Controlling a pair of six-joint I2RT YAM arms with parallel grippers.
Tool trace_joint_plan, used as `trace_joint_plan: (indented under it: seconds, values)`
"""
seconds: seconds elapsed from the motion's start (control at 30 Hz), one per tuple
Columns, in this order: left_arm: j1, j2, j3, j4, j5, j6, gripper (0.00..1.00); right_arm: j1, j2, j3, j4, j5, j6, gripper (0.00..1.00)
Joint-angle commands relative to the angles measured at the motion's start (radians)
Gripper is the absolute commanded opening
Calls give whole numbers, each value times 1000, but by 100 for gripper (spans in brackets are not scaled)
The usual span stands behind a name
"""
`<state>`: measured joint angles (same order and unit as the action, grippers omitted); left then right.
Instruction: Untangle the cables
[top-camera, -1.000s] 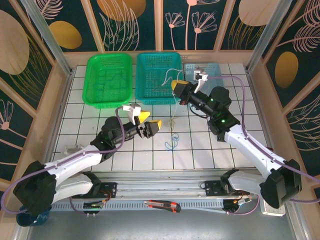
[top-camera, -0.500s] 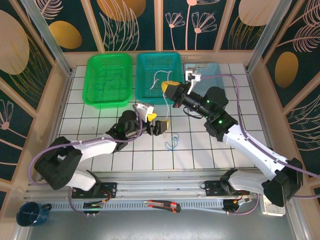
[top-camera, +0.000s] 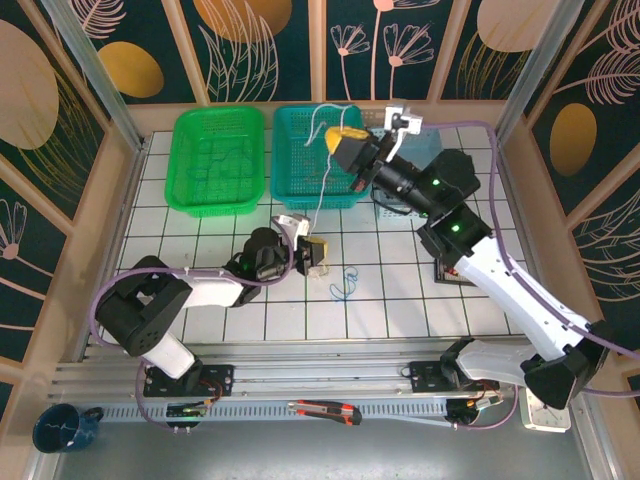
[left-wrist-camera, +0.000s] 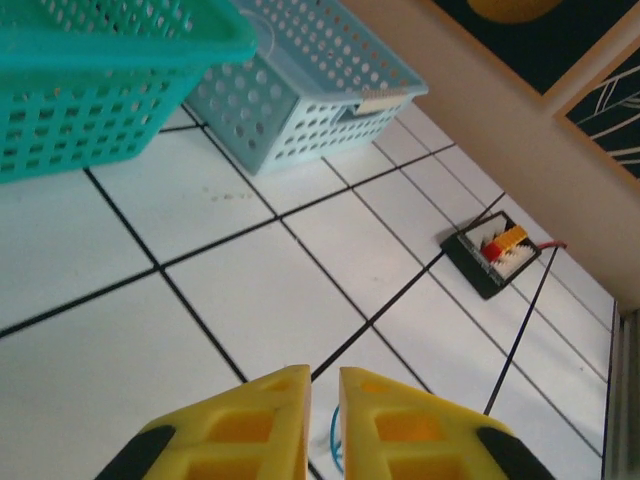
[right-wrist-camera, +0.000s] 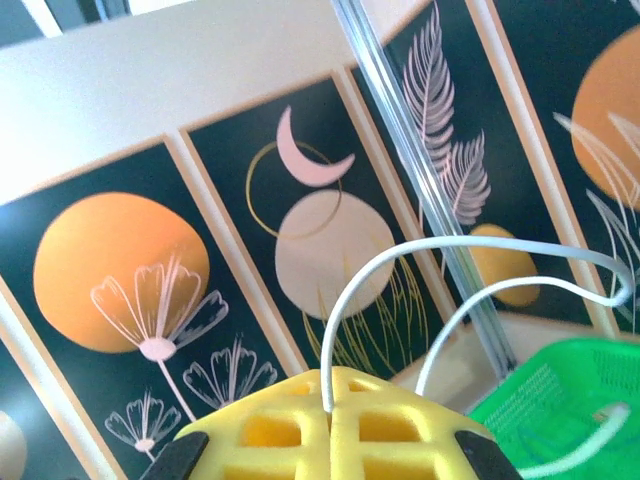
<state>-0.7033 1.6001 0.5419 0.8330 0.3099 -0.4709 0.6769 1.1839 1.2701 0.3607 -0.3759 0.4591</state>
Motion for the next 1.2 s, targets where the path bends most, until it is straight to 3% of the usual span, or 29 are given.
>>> trace_joint_plan:
  seconds: [0.0, 0.4, 0.6, 0.77, 1.0, 1.07, 1.17]
  values:
    - [-4, 19, -40, 69, 15, -15, 22, -47, 11, 77, 60, -46, 36, 0]
    - [-3, 63, -111, 116, 30, -44, 24, -228, -3, 140, 143, -33, 141, 0]
    - [-4, 28, -114, 103, 31, -56, 31, -314, 13, 130, 74, 42, 74, 0]
    - [-3, -47, -106, 72, 31, -77, 51, -407, 52, 89, 39, 107, 15, 0]
    - [-4, -171, -80, -5, 13, -95, 89, -528, 172, 48, 49, 160, -14, 0]
    - [-4, -201, -73, -23, 2, -100, 97, -556, 220, 48, 48, 164, -17, 0]
    - [-3, -238, -54, -57, -13, -107, 99, -590, 314, 50, 35, 151, -18, 0]
